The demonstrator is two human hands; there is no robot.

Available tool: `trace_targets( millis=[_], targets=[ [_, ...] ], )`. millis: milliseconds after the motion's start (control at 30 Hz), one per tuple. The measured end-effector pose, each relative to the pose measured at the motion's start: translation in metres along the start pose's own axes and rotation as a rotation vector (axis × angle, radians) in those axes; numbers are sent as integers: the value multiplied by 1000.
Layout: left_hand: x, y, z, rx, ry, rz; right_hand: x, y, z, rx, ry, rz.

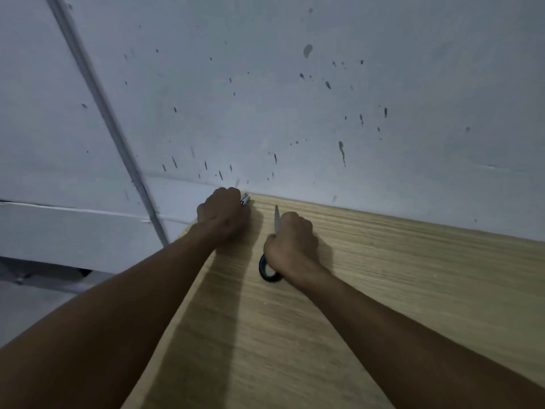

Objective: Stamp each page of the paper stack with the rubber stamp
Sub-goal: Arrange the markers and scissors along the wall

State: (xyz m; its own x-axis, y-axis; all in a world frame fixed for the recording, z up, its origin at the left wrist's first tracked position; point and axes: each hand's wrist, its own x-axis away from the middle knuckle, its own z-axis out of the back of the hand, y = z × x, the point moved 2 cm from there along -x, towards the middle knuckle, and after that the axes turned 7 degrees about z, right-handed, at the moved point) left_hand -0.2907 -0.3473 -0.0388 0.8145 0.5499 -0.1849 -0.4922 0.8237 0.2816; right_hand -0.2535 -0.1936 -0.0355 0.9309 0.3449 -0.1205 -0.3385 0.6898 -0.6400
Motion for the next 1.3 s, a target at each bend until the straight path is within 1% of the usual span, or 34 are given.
trace_targets(
  millis=[167, 233, 267, 300, 400, 433, 467, 500, 567, 633, 700, 767, 833, 1000, 1133, 1300],
  targets=[
    [-5, -3, -3, 9, -8, -2, -16, -4, -7, 64, 15, -21],
    [0, -7, 0, 69, -18, 10, -19, -7, -8, 50, 18, -43],
    [5, -9, 3, 120, 1, 11, -20, -9, -7, 33, 15, -54],
    [11, -10, 8, 177, 45, 0, -21, -11, -6, 12, 9, -59],
    [38, -9, 25, 292, 257, -71, -19, -13, 2, -98, -20, -60],
    [49, -7, 30, 285, 294, -100, -17, -11, 6, -104, -26, -56],
    [59, -4, 32, 270, 296, -139, -15, -9, 10, -98, -28, -51],
    [67, 0, 31, 257, 267, -184, -14, -6, 12, -92, -24, -49],
    [81, 6, 26, 228, 132, -253, -10, 0, 18, -129, -15, -51],
    [93, 9, 20, 217, -26, -291, -8, 7, 22, -254, -11, -77],
    [102, 12, 14, 151, -100, -338, -7, 17, 29, -376, 23, -110],
    [109, 16, 8, 4, -92, -392, -4, 27, 36, -441, 36, -126],
    [108, 18, 4, -65, -81, -381, 1, 34, 45, -436, 33, -124],
    [96, 22, -2, -150, -48, -300, 14, 51, 72, -299, 15, -63],
    [92, 25, -4, -198, -68, -219, 23, 65, 81, -235, -13, -23],
    [94, 28, -3, -198, -101, -179, 35, 79, 92, -199, -28, 9]
  ],
)
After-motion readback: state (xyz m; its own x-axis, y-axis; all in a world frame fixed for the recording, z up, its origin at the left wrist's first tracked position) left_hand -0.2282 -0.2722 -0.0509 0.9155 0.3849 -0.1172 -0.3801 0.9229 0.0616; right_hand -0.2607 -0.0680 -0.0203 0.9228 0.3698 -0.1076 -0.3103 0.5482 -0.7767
